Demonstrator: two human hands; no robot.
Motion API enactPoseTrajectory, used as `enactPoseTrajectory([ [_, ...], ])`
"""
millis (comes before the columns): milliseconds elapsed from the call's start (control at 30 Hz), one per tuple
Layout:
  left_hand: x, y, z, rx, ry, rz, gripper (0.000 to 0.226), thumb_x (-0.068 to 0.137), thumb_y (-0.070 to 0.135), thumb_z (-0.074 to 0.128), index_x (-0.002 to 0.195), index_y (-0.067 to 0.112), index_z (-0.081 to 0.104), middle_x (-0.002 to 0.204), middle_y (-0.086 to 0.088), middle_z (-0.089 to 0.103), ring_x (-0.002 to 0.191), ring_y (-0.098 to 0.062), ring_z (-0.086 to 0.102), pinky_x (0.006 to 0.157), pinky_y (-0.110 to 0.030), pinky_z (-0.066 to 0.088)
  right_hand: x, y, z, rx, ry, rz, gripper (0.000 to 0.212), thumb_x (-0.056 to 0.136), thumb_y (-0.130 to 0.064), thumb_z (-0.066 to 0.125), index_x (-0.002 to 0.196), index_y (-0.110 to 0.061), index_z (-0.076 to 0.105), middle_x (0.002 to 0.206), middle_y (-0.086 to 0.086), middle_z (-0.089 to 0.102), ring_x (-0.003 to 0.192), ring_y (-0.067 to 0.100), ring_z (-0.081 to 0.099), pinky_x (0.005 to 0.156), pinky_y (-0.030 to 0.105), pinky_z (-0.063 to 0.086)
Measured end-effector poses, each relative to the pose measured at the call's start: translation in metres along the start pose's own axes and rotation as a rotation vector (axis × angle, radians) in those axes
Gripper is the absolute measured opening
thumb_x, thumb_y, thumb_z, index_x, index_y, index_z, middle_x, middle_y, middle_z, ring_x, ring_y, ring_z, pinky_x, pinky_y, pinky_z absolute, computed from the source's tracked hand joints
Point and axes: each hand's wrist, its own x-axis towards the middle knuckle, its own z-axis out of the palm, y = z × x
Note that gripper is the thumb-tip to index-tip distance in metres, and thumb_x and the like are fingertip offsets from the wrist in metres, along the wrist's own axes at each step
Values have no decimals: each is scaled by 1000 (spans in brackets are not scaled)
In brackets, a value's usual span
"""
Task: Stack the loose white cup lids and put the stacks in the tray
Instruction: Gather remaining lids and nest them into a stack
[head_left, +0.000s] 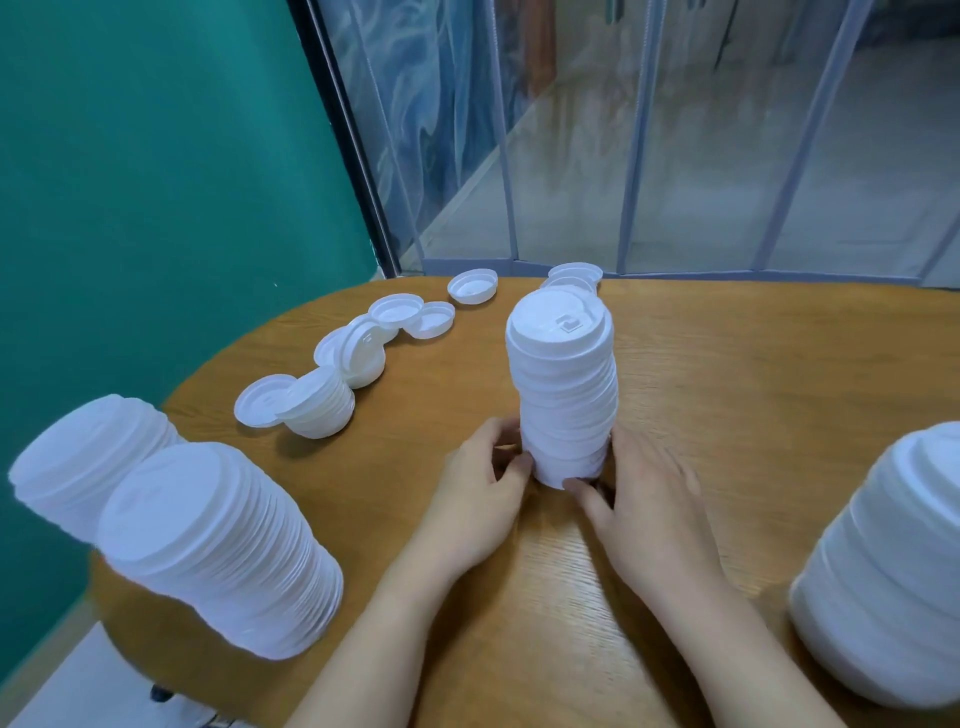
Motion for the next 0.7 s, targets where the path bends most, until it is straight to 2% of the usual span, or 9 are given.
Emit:
enactPoseTrajectory([
  [233, -1, 5, 2, -38, -52, -6, 31, 103, 16, 57, 131, 26, 65, 119, 18, 71, 104, 11, 63, 85, -9, 48, -18, -12, -22, -110, -39, 45, 30, 89, -42, 71, 100, -24, 50, 94, -8, 56, 99, 21, 57, 81, 35, 41],
  [300, -2, 4, 2, -56, -61, -6, 30, 104, 20, 57, 132, 28, 64, 118, 19, 69, 97, 11, 64, 71, -12, 50, -27, -11, -29, -98, -45, 45, 29, 92, -44, 67, 97, -25, 46, 88, -10, 54, 95, 19, 56, 77, 35, 40],
  [367, -3, 3, 3, -84, -84, 7, 29, 105, 25, 57, 132, 30, 64, 117, 18, 70, 81, 7, 65, 57, -13, 44, -34, -10, -33, -73, -33, 25, 26, 94, -42, 64, 109, -26, 50, 93, -10, 57, 97, 18, 56, 79, 35, 43],
  [400, -2, 3, 4, -99, -97, 19, 28, 105, 27, 57, 132, 31, 63, 116, 15, 70, 77, 6, 65, 58, -13, 44, -36, -9, -34, -53, -26, 17, 30, 94, -41, 64, 118, -26, 52, 100, -9, 60, 100, 17, 57, 82, 36, 46],
  [467, -1, 3, 6, -133, -105, 35, 26, 106, 32, 54, 130, 32, 63, 113, 12, 73, 84, 4, 67, 74, -23, 52, -42, -8, -33, 5, -13, 13, 39, 94, -39, 64, 130, -28, 52, 110, -10, 62, 104, 15, 59, 86, 37, 50],
  [533, 3, 4, 7, -218, -82, 23, 23, 108, 34, 49, 120, 26, 67, 106, 9, 72, 90, -6, 67, 89, -37, 54, -49, -5, -30, 56, -3, 30, 39, 94, -38, 65, 130, -29, 52, 111, -11, 61, 104, 12, 59, 87, 36, 51],
  [567, 5, 7, 7, -257, -64, 25, 25, 109, 36, 45, 110, 24, 67, 102, 6, 68, 87, -10, 64, 88, -41, 53, -51, -1, -27, 88, 3, 44, 38, 95, -39, 65, 129, -30, 52, 112, -11, 61, 106, 12, 59, 89, 35, 51],
  [633, 8, 15, 8, -304, -36, 27, 31, 111, 40, 36, 99, 35, 64, 99, 3, 61, 87, -15, 58, 84, -37, 50, -54, 3, -25, 137, 4, 75, 44, 97, -40, 63, 137, -27, 49, 126, -7, 60, 119, 15, 57, 97, 30, 46],
  [700, 10, 20, 9, -367, -30, 44, 32, 111, 47, 30, 104, 45, 61, 105, 8, 62, 95, -16, 59, 89, -32, 47, -56, 5, -24, 163, -6, 79, 63, 100, -41, 61, 154, -22, 35, 151, -4, 47, 140, 12, 42, 110, 23, 33],
])
